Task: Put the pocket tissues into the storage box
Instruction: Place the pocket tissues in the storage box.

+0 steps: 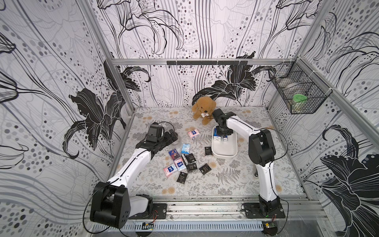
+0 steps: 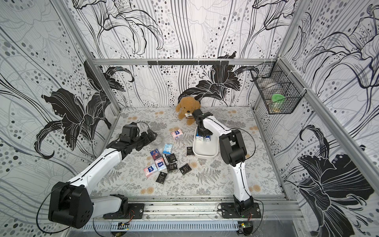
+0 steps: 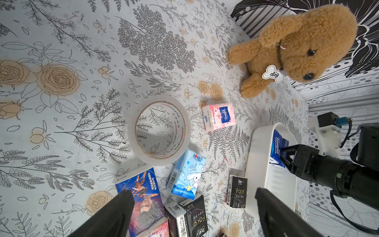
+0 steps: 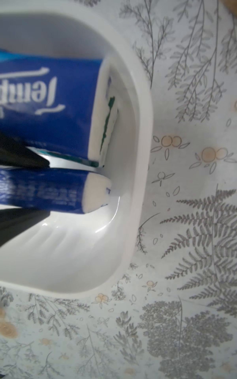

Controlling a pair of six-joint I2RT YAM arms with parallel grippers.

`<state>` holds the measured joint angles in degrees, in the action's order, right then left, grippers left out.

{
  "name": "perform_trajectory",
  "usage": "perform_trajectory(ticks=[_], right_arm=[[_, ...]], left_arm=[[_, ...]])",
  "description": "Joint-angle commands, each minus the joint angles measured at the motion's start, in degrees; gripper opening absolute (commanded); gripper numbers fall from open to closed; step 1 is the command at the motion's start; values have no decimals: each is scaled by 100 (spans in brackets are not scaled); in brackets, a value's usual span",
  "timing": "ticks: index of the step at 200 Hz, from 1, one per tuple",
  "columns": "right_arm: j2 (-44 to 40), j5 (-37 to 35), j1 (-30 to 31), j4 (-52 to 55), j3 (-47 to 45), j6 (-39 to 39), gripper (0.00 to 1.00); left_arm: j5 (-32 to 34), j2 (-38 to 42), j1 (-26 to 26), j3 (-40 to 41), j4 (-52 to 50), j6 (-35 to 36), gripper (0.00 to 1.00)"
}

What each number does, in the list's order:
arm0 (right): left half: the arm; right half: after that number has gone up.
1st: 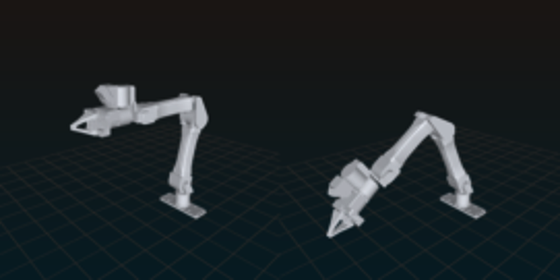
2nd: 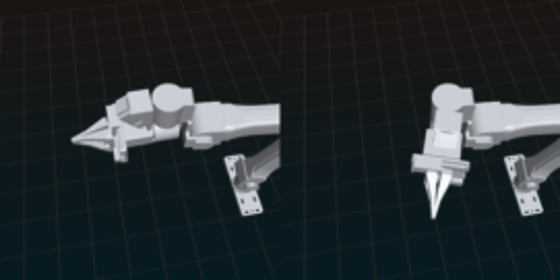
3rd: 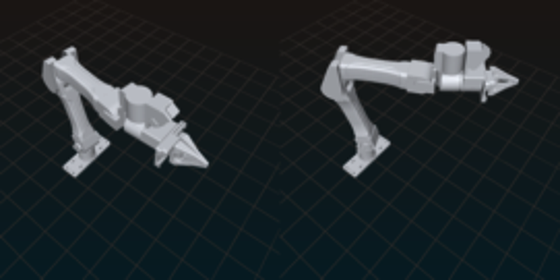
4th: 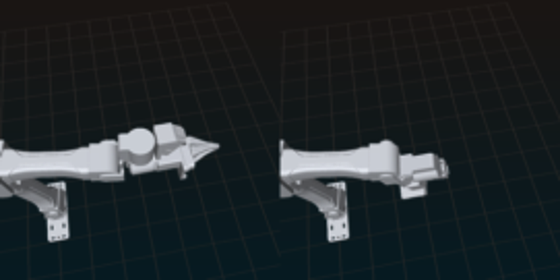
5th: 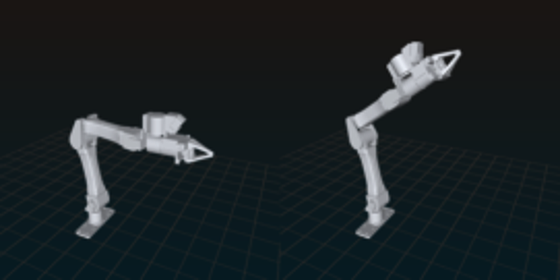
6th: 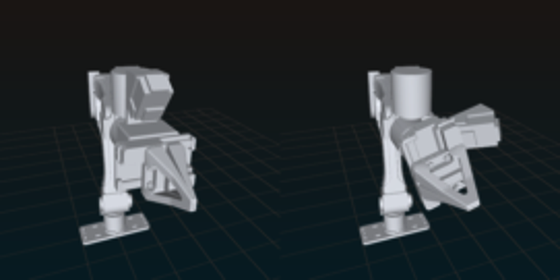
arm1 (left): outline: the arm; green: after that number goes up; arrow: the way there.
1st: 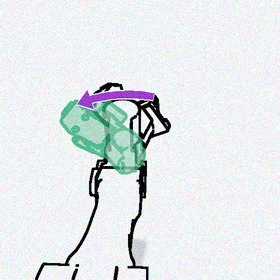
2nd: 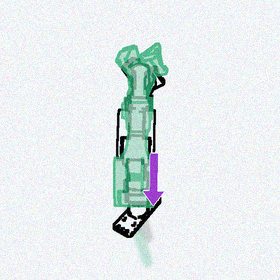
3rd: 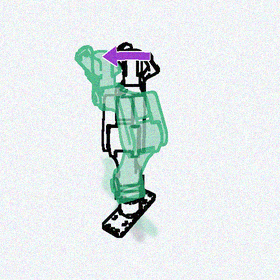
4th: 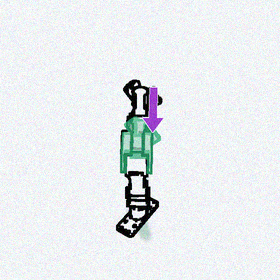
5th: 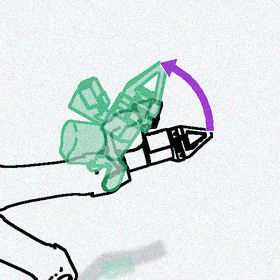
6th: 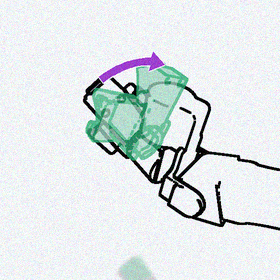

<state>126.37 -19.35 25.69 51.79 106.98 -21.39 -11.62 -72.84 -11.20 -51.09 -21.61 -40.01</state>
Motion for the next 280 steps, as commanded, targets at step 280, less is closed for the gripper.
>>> perform_trajectory(ticks=[280], right_arm=[[-299,-350,-363,-117,-473,-445,26]], left_arm=[[65,65,-14,-120,-46,112,97]])
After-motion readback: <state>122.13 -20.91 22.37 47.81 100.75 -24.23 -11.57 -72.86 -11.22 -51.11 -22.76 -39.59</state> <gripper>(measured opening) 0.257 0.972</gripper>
